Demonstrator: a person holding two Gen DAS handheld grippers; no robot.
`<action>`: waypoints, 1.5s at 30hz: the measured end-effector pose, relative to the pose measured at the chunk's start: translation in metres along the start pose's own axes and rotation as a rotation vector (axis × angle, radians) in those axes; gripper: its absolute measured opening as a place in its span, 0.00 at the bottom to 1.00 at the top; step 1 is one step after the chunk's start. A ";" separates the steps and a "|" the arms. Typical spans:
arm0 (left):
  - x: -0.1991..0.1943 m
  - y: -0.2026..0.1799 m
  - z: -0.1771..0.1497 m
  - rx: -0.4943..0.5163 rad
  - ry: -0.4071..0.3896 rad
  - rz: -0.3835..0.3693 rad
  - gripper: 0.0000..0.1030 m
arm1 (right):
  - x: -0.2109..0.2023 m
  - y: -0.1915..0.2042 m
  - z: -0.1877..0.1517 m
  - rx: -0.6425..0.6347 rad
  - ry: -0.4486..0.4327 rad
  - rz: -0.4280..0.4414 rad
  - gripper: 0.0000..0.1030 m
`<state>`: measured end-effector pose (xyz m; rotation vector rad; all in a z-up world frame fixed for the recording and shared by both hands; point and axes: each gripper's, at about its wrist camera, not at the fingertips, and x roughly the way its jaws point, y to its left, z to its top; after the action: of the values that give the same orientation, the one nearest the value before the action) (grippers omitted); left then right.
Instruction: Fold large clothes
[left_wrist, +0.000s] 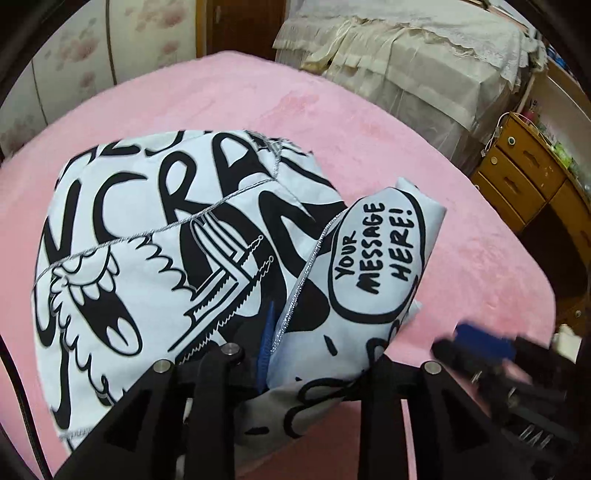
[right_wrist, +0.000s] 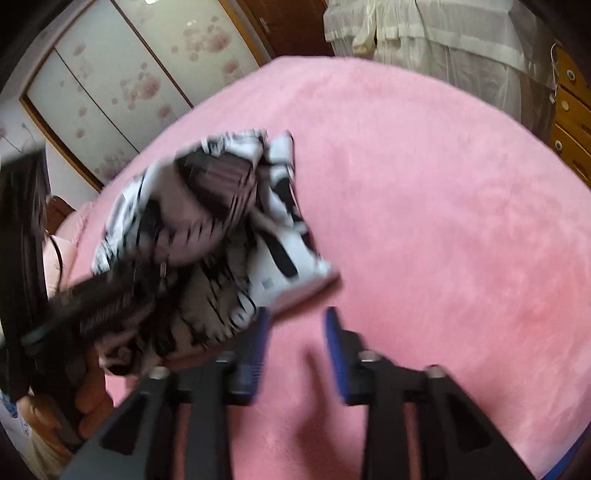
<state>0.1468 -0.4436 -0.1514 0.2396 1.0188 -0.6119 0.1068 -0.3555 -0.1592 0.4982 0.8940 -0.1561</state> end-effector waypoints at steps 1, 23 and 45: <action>-0.003 0.001 -0.001 -0.007 0.021 0.000 0.26 | -0.006 -0.001 0.005 -0.002 -0.017 0.006 0.54; 0.017 -0.020 -0.022 -0.004 -0.045 0.070 0.42 | 0.055 0.005 0.062 0.300 0.238 0.430 0.58; -0.052 0.100 -0.047 -0.163 -0.099 0.170 0.73 | 0.065 0.012 0.067 -0.076 0.118 0.087 0.69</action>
<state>0.1510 -0.3221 -0.1409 0.1491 0.9369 -0.3803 0.1982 -0.3724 -0.1704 0.4779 0.9878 -0.0134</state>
